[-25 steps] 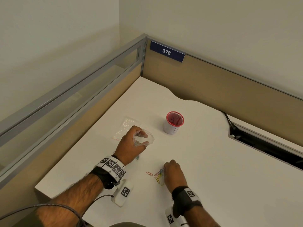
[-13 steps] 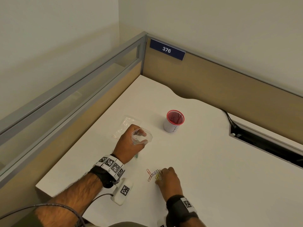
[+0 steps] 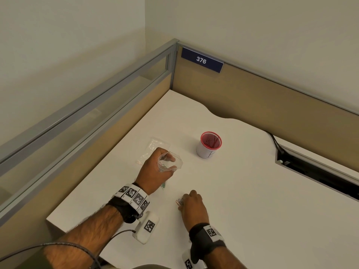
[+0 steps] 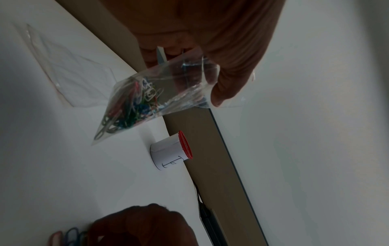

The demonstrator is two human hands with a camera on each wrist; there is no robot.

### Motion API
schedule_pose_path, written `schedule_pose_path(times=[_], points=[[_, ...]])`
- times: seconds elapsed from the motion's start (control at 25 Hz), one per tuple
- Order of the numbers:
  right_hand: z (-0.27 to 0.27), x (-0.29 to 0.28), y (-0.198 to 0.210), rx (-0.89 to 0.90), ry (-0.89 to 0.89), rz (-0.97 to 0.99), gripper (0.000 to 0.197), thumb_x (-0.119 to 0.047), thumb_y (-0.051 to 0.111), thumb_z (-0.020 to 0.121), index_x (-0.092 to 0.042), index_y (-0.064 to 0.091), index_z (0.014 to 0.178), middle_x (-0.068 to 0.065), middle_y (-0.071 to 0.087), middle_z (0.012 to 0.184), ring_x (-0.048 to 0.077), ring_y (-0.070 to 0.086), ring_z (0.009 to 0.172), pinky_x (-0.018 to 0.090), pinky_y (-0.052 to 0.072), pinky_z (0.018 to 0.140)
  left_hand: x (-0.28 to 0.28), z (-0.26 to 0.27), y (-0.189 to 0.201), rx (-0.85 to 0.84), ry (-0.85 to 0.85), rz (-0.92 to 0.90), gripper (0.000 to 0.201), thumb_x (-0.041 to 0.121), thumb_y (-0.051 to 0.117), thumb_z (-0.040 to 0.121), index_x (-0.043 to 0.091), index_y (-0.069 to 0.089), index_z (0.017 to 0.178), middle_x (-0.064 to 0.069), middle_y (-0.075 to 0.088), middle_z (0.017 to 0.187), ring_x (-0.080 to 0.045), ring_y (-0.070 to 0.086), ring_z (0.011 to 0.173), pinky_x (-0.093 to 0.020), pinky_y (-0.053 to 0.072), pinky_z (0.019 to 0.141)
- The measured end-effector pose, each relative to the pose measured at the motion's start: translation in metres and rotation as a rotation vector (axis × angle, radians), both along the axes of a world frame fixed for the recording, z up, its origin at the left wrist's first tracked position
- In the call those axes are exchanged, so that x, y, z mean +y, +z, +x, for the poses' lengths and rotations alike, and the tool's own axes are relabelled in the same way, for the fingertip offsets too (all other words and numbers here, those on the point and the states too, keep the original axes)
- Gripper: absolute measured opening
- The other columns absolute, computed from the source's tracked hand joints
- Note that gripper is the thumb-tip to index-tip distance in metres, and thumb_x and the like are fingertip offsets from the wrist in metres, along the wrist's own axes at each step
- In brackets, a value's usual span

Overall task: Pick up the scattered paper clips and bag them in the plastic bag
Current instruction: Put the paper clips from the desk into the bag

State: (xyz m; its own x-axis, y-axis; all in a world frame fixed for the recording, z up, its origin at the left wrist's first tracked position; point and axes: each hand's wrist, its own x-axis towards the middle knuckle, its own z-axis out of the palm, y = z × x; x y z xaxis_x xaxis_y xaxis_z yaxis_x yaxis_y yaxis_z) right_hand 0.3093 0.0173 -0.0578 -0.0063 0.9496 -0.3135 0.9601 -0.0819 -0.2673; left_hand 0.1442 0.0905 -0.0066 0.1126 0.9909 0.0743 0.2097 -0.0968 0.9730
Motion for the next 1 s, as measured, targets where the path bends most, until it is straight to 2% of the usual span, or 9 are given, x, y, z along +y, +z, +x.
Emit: schedule_pose_path(times=[0.12, 0.24, 0.4, 0.52, 0.6, 0.68, 0.76, 0.84, 1.0], points=[[0.002, 0.006, 0.003, -0.016, 0.013, 0.025, 0.019, -0.011, 0.042, 0.097, -0.006, 0.058, 0.106, 0.012, 0.054, 0.114, 0.027, 0.053, 0.105, 0.03, 0.041, 0.076, 0.0, 0.001, 0.0, 0.013, -0.008, 0.0, 0.036, 0.005, 0.079, 0.079, 0.018, 0.057, 0.105, 0.003, 0.068, 0.107, -0.014, 0.063, 0.112, -0.036, 0.05, 0.103], [0.002, 0.014, 0.003, -0.027, 0.04, 0.013, 0.021, -0.005, 0.039, 0.095, -0.004, 0.059, 0.104, 0.014, 0.057, 0.113, 0.03, 0.055, 0.104, 0.033, 0.044, 0.079, 0.0, 0.0, 0.0, 0.017, -0.009, 0.004, 0.035, 0.005, 0.078, 0.079, 0.019, 0.058, 0.104, 0.002, 0.068, 0.107, -0.014, 0.063, 0.111, -0.034, 0.049, 0.103], [0.016, 0.03, 0.007, 0.027, -0.008, -0.035, 0.018, -0.011, 0.047, 0.092, -0.006, 0.062, 0.1, 0.013, 0.063, 0.109, 0.029, 0.059, 0.101, 0.032, 0.046, 0.084, 0.002, -0.001, -0.002, 0.018, -0.01, -0.009, 0.035, 0.007, 0.078, 0.079, 0.02, 0.058, 0.104, 0.001, 0.068, 0.108, -0.012, 0.062, 0.11, -0.034, 0.049, 0.102], [0.038, 0.041, 0.016, 0.157, -0.15, -0.093, 0.006, -0.011, 0.06, 0.083, -0.013, 0.064, 0.079, 0.009, 0.069, 0.093, 0.026, 0.063, 0.087, 0.03, 0.051, 0.078, 0.002, -0.001, -0.004, 0.015, -0.012, -0.013, 0.035, 0.006, 0.078, 0.078, 0.018, 0.058, 0.104, 0.0, 0.068, 0.107, -0.014, 0.062, 0.11, -0.035, 0.049, 0.103], [0.051, 0.044, 0.028, 0.289, -0.226, -0.099, 0.01, -0.008, 0.068, 0.078, -0.012, 0.065, 0.069, 0.008, 0.07, 0.079, 0.027, 0.065, 0.075, 0.037, 0.058, 0.078, 0.002, 0.0, -0.004, 0.008, -0.01, -0.019, 0.035, 0.009, 0.077, 0.077, 0.019, 0.057, 0.104, 0.0, 0.068, 0.107, -0.015, 0.062, 0.111, -0.037, 0.049, 0.103], [0.056, 0.044, 0.051, 0.488, -0.302, -0.019, 0.006, -0.005, 0.073, 0.076, -0.005, 0.07, 0.071, 0.013, 0.073, 0.076, 0.031, 0.07, 0.072, 0.042, 0.061, 0.074, 0.003, 0.0, -0.006, 0.002, -0.013, -0.028, 0.035, 0.014, 0.077, 0.076, 0.021, 0.057, 0.104, 0.0, 0.068, 0.107, -0.015, 0.063, 0.112, -0.039, 0.05, 0.103], [0.049, 0.048, 0.086, 0.671, -0.335, 0.108, 0.003, -0.005, 0.074, 0.078, -0.004, 0.072, 0.077, 0.014, 0.074, 0.077, 0.03, 0.072, 0.073, 0.033, 0.062, 0.069, 0.002, 0.002, -0.007, 0.006, -0.019, -0.036, 0.035, 0.012, 0.078, 0.077, 0.022, 0.057, 0.103, 0.001, 0.068, 0.108, -0.015, 0.063, 0.112, -0.041, 0.05, 0.104], [0.035, 0.055, 0.122, 0.831, -0.305, 0.224, 0.003, -0.007, 0.074, 0.079, -0.007, 0.073, 0.082, 0.01, 0.074, 0.078, 0.023, 0.071, 0.072, 0.022, 0.059, 0.067, 0.002, 0.006, -0.009, 0.006, -0.03, -0.031, 0.036, 0.011, 0.078, 0.077, 0.022, 0.057, 0.104, 0.001, 0.068, 0.107, -0.015, 0.063, 0.112, -0.043, 0.05, 0.103], [0.003, 0.067, 0.155, 0.851, -0.179, 0.455, 0.005, -0.012, 0.073, 0.082, -0.015, 0.073, 0.086, 0.0, 0.072, 0.084, 0.012, 0.067, 0.076, 0.018, 0.057, 0.07, 0.0, 0.011, -0.005, 0.011, -0.045, -0.023, 0.038, 0.009, 0.079, 0.078, 0.028, 0.056, 0.102, 0.006, 0.069, 0.105, -0.011, 0.063, 0.11, -0.038, 0.052, 0.099]])
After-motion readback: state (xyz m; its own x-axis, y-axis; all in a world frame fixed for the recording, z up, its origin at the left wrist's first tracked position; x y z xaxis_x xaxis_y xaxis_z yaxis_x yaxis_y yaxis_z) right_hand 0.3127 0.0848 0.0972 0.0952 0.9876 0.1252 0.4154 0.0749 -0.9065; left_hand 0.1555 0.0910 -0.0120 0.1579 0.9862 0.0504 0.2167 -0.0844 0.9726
